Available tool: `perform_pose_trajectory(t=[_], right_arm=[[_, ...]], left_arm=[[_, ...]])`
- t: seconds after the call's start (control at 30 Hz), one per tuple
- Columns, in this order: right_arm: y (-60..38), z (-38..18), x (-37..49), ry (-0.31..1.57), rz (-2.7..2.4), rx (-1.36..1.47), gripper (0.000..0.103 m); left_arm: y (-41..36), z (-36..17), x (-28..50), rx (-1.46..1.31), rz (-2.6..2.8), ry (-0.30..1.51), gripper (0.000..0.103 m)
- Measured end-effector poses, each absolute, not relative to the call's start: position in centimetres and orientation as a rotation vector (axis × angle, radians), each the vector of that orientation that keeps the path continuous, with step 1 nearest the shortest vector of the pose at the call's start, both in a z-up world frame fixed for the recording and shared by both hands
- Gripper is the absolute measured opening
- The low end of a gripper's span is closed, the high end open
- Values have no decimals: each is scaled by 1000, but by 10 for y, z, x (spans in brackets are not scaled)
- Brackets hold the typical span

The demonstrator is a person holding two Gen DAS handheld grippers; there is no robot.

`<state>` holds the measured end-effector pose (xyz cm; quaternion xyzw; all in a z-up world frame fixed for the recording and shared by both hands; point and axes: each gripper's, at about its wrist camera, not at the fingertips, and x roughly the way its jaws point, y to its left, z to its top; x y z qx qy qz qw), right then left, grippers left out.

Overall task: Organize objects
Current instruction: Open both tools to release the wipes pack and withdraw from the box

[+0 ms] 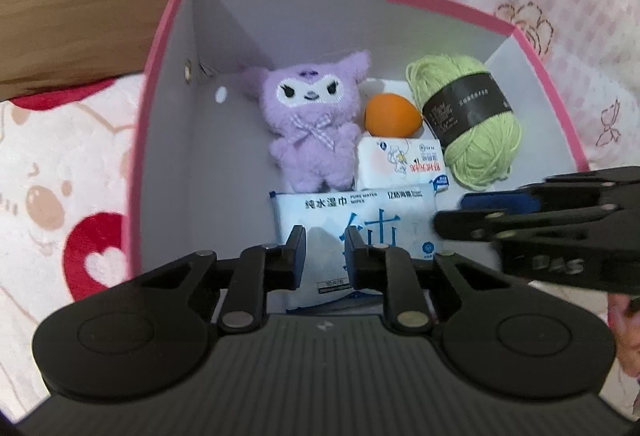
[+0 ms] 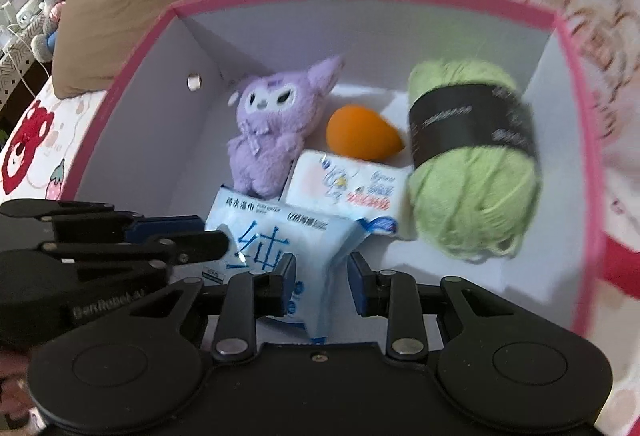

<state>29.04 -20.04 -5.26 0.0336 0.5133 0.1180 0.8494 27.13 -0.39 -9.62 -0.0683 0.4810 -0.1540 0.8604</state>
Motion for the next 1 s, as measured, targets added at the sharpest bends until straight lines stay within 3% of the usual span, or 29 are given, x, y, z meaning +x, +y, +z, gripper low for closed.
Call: perform_pose_trajectory(t=[0.27, 1.0], right_arm=[[-218, -11, 265, 961, 265, 43, 35], [-191, 65, 190, 852, 342, -178, 42]], left_arm=[[10, -61, 259, -173, -315, 989, 21], [1, 57, 175, -39, -323, 887, 29]])
